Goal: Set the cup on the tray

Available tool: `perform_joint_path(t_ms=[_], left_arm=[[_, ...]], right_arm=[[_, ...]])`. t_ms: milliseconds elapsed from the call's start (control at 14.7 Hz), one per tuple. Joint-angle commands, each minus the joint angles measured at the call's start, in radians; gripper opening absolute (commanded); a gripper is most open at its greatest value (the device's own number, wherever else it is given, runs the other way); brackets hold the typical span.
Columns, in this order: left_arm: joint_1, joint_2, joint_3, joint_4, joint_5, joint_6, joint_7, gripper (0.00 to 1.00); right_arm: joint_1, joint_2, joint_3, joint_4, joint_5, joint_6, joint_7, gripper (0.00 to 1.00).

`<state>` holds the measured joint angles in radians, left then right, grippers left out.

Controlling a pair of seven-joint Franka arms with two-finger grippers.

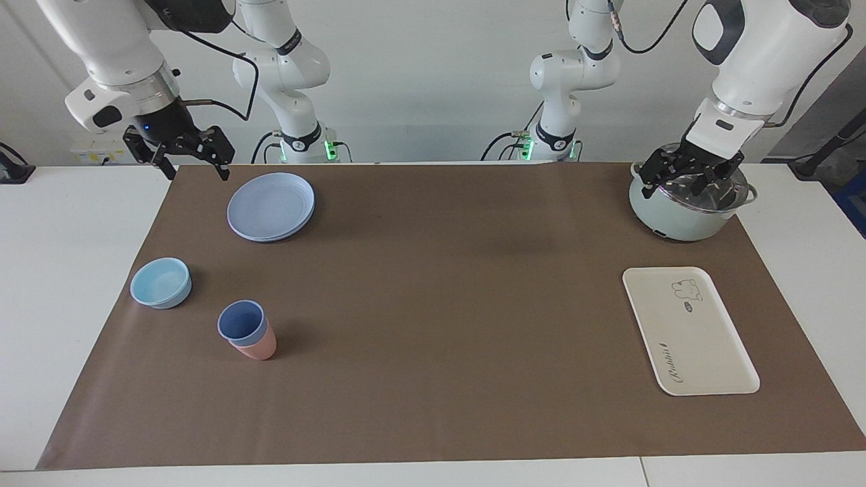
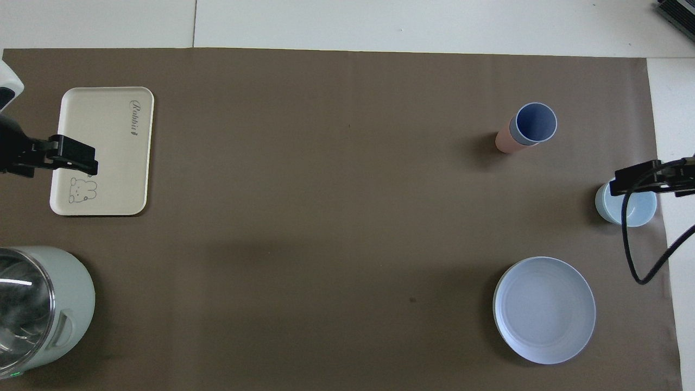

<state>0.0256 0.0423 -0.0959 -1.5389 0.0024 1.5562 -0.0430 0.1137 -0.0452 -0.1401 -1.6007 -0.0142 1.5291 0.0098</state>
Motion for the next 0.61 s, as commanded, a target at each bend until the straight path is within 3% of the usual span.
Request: perform_joint_path(t_ms=[0,543], left_arm=[[-0.003,-0.024,0.002,-0.03,0.004,0.024,0.014,1.0],[0.005,-0.028,0.004,-0.047,0.004,0.032,0.015,1.0]], right_arm=[[0.001,-0.024,-0.001,-0.021,-0.012,0.003,-0.018,1.0],[0.0,-0.027,0.002,-0.027,-0.007,0.016,-0.016,1.0]])
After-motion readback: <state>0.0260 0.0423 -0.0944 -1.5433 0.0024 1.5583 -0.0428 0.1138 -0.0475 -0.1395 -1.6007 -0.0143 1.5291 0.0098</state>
